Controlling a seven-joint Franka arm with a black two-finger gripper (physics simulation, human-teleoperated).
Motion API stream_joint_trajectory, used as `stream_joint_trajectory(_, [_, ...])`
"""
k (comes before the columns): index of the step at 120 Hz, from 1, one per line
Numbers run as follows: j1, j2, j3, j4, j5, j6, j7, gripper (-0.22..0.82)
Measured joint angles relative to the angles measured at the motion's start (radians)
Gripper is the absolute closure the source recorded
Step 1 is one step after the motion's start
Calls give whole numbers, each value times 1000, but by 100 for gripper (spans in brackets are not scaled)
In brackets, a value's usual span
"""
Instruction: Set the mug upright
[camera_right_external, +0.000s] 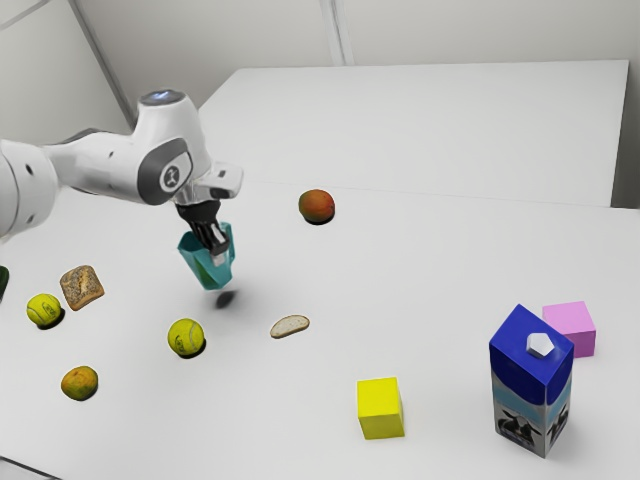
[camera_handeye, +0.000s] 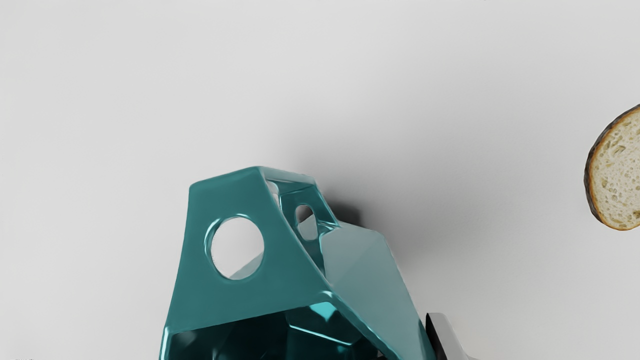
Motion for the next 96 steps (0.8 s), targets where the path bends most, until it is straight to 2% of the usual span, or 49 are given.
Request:
stream_joint_trajectory(31, [-32, -2, -1, -29, 81, 58, -171, 78])
stream_joint_trajectory(96, [-43, 24, -26, -60, 3, 11, -439, 78])
